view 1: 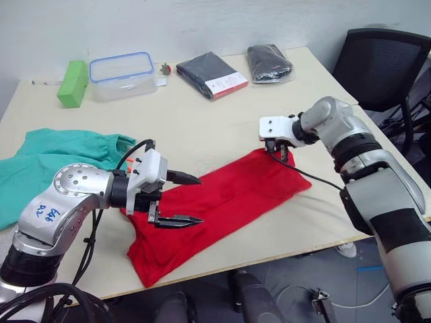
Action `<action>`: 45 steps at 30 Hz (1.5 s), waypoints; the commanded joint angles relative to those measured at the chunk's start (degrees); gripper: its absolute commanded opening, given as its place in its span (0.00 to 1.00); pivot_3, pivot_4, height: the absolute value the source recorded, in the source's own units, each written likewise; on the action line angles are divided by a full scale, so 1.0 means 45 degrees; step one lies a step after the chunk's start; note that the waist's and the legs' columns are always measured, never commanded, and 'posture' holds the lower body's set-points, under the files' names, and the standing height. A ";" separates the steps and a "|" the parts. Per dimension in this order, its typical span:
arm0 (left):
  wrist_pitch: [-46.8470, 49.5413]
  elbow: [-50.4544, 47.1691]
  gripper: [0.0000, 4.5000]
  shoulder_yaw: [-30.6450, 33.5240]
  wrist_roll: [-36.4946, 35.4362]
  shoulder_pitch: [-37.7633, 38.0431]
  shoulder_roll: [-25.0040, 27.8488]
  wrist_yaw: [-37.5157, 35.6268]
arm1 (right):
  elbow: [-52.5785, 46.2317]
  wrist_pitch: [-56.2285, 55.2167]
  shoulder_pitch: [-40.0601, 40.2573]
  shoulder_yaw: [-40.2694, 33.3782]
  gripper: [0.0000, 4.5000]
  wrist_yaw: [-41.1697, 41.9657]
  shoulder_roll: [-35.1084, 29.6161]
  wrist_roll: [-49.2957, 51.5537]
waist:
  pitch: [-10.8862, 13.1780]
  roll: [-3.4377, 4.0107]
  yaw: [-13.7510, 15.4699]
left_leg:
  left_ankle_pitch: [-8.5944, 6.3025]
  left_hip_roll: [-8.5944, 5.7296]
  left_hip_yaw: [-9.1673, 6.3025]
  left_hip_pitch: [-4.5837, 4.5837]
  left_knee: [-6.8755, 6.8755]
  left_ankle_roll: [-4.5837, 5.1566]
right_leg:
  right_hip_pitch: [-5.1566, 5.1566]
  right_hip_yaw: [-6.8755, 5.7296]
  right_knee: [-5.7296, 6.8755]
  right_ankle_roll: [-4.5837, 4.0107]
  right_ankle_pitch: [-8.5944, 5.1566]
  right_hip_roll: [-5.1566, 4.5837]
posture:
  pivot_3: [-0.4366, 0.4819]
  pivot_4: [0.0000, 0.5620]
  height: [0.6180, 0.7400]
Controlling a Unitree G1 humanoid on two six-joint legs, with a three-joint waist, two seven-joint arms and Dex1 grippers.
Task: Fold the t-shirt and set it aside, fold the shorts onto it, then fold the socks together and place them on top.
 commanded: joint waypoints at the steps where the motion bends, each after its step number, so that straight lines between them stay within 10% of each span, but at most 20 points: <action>1: -0.0086 -0.0230 1.00 0.0350 0.0042 0.0069 0.0111 0.0204 | 0.0377 -0.0481 -0.0302 -0.0316 0.01 -0.0979 0.0016 -0.0303 | 0.0003 0.0005 -0.0025 | 0.0004 -0.0002 -0.0003 0.0000 0.0000 -0.0006 | 0.0000 0.0000 -0.0001 0.0000 0.0000 0.0003 | 0.48 0.27 1.00; 5: -0.0080 0.0201 1.00 0.0251 0.0163 -0.0076 0.0157 0.0174 | 0.0418 -0.0698 -0.0247 -0.0788 0.14 -0.1774 -0.0121 -0.0229 | 0.0003 0.0005 -0.0085 | 0.0018 -0.0005 -0.0004 0.0015 0.0000 -0.0026 | -0.0002 0.0002 0.0007 0.0001 0.0000 0.0012 | 0.48 0.27 1.00; 11: -0.0662 0.2161 1.00 -0.0154 0.0926 -0.0998 0.0064 -0.0273 | -0.0816 -0.1011 0.0420 -0.2398 0.62 -0.1767 -0.1306 0.0930 | 0.0005 0.0004 -0.0187 | 0.0058 -0.0012 -0.0032 0.0026 0.0000 -0.0056 | -0.0001 0.0005 0.0050 0.0000 0.0000 0.0032 | 0.48 0.27 1.00; 16: -0.1552 0.4435 1.00 -0.0880 0.1974 -0.2186 0.0087 -0.1302 | -0.7758 0.2963 0.4466 -0.4745 0.99 -0.0036 -0.3170 0.3342 | 0.0002 -0.0001 -0.0032 | 0.0058 -0.0009 -0.0059 0.0022 -0.0012 -0.0055 | 0.0016 0.0005 0.0033 0.0003 0.0001 0.0033 | 0.48 0.27 1.00; 21: -0.3149 0.7773 1.00 -0.1838 0.3550 -0.3806 -0.0313 -0.2263 | -1.8735 1.2854 1.0464 -0.8324 0.99 -0.1214 -0.3298 0.5863 | 0.0017 0.0025 0.0315 | 0.0042 0.0020 -0.0077 -0.0021 -0.0002 -0.0085 | -0.0024 0.0013 0.0065 0.0015 -0.0010 0.0028 | 0.48 0.27 1.00; 27: -0.4878 1.1264 1.00 -0.2764 0.5127 -0.5260 -0.1178 -0.3164 | -2.4429 2.0856 1.2489 -1.1466 0.99 -0.4875 0.1044 0.6191 | 0.0004 -0.0013 0.0337 | 0.0049 -0.0019 -0.0014 0.0031 0.0012 -0.0103 | -0.0017 0.0009 0.0067 -0.0015 0.0004 0.0061 | 0.48 0.27 1.00; 42: -0.6663 1.3937 1.00 -0.3079 0.6897 -0.5749 -0.2227 -0.3875 | -2.4416 2.2908 1.2958 -1.2585 0.99 -0.8083 0.4447 0.6696 | -0.0009 -0.0035 0.0341 | -0.0016 -0.0101 -0.0054 -0.0089 0.0005 0.0066 | -0.0033 -0.0030 -0.0013 0.0023 0.0025 0.0069 | 0.48 0.27 1.00; 45: -0.6614 1.3803 0.86 -0.2976 0.6851 -0.5578 -0.2260 -0.4053 | -2.3582 2.2829 1.2351 -1.3177 1.00 -0.8300 0.4943 0.6903 | -0.0021 -0.0056 0.0300 | -0.0023 -0.0113 -0.0044 -0.0091 0.0005 0.0077 | -0.0032 -0.0027 -0.0020 0.0035 0.0032 0.0057 | 0.48 0.27 1.00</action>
